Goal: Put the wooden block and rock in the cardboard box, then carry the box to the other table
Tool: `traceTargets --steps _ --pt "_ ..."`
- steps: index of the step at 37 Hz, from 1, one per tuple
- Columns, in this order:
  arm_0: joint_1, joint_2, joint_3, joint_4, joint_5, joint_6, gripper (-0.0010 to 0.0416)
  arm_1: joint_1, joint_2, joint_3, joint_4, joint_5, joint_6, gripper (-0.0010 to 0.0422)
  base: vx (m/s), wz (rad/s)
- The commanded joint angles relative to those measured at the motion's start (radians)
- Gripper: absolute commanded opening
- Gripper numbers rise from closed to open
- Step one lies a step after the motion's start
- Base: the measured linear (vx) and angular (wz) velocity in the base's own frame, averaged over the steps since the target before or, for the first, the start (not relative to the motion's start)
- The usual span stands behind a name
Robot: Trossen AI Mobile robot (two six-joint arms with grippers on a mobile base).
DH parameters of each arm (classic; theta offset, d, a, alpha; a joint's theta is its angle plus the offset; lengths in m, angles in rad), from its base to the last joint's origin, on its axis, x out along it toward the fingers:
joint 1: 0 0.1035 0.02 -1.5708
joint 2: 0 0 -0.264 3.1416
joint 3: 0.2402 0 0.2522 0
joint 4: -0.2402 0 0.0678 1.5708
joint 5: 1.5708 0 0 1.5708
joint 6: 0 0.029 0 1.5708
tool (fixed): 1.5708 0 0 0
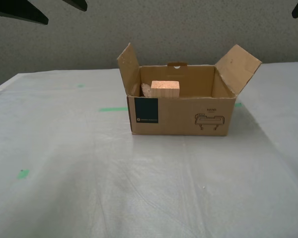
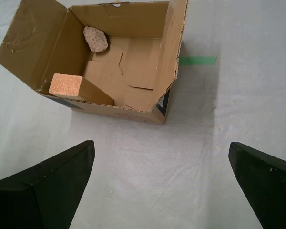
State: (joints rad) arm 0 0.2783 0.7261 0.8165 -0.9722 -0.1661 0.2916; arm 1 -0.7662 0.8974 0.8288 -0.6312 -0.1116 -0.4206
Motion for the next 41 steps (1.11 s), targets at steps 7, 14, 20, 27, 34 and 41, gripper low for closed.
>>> traceTargets --steps 7,14,20,27,34,41 --pt "-0.001 0.0 0.001 0.0 0.004 0.003 0.0393 0.0 0.0 0.001 0.002 -0.002 -0.003 0.0398 0.0 0.0" --pt "-0.001 0.0 0.001 0.0 0.004 0.003 0.0394 0.0 0.0 0.001 0.002 -0.002 -0.003 0.0398 0.0 0.0" --pt "-0.001 0.0 0.001 0.0 0.004 0.003 0.0394 0.0 0.0 0.001 0.002 -0.002 -0.003 0.0398 0.0 0.0" --pt "-0.001 0.0 0.001 0.0 0.004 0.003 0.0394 0.0 0.0 0.001 0.002 -0.002 -0.003 0.0398 0.0 0.0" --pt "-0.001 0.0 0.001 0.0 0.004 0.003 0.0394 0.0 0.0 0.001 0.002 -0.002 -0.003 0.0398 0.0 0.0" --pt "-0.001 0.0 0.001 0.0 0.004 0.003 0.0393 0.0 0.0 0.001 0.002 -0.002 -0.003 0.0398 0.0 0.0"
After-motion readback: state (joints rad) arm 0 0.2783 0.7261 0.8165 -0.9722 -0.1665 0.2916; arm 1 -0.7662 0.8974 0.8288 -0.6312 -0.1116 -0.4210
